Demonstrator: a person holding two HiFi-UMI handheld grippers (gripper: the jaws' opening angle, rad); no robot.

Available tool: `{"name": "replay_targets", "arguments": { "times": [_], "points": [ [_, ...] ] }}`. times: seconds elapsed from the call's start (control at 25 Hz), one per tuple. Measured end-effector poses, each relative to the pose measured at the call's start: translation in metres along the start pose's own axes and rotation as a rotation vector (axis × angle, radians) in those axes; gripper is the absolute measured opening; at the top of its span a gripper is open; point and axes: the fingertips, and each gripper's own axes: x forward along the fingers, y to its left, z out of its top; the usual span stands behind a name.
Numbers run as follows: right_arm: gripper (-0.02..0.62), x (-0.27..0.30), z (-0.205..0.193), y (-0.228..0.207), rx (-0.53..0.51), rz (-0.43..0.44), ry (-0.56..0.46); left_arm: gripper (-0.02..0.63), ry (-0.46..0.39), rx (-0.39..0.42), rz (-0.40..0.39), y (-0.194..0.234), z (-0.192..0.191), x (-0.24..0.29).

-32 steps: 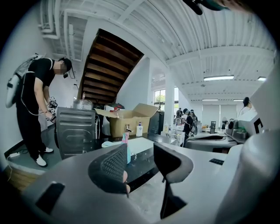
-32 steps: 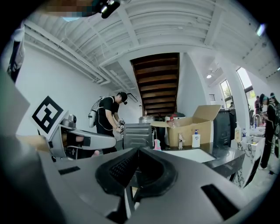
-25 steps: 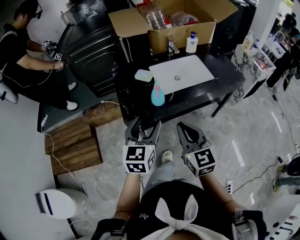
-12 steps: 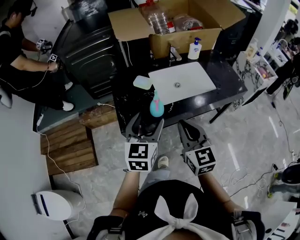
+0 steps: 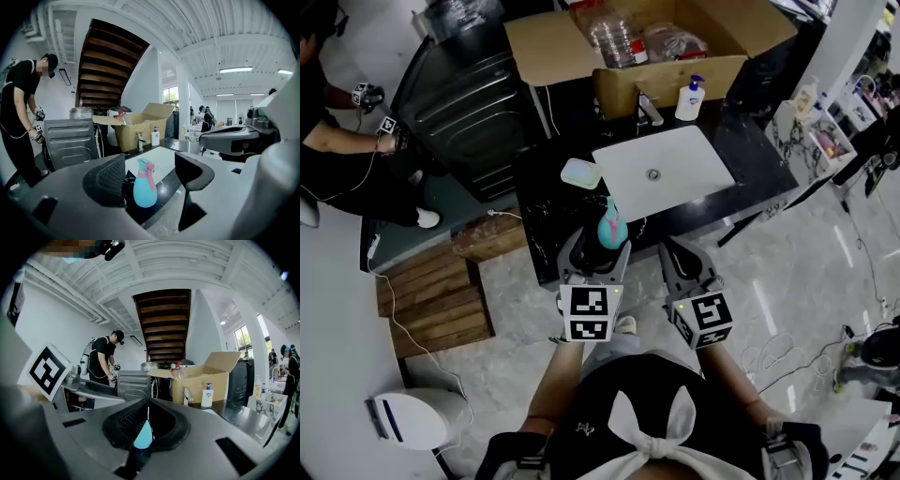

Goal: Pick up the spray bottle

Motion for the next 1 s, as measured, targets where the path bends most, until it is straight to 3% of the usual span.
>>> {"name": "replay_targets", "arguments": {
  "times": [1.0],
  "points": [
    [0.026, 0.062, -0.033, -0.037, 0.021, -0.006, 0.083, 0.333, 0.168, -0.023, -0.003, 0.016, -0.066, 0.090]
  ]
}}
